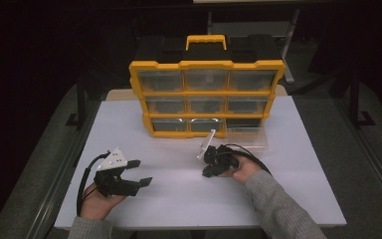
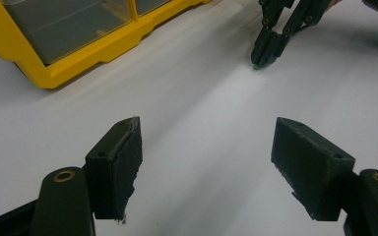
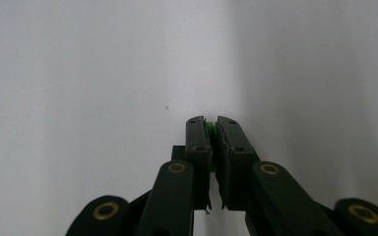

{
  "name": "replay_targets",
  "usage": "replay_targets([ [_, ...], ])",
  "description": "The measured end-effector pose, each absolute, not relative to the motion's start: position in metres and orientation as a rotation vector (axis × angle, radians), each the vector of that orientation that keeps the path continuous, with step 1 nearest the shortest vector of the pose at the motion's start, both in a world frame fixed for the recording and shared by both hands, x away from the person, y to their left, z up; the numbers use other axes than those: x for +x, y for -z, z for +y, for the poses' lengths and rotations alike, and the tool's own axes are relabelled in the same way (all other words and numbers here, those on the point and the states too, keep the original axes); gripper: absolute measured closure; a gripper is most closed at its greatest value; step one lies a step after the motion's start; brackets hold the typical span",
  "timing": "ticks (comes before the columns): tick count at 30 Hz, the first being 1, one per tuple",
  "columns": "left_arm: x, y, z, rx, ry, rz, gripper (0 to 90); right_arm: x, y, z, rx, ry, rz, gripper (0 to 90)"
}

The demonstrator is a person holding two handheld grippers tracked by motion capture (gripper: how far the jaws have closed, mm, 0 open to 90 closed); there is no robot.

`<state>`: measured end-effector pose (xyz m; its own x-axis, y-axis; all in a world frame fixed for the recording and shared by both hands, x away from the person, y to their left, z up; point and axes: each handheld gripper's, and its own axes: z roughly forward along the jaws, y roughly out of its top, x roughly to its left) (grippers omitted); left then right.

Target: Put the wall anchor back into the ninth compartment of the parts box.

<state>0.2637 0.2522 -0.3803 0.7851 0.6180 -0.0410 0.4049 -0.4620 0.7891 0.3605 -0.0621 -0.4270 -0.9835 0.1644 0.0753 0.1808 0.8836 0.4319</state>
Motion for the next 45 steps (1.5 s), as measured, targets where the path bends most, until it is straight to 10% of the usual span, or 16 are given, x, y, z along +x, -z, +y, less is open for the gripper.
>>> replay_targets([
  [45, 0.264, 0.381, 0.253, 2.118, -0.312, 0.759, 26.9, 0.379, 0.317, -0.115, -0.350, 0.982, -2.964, 83.5],
])
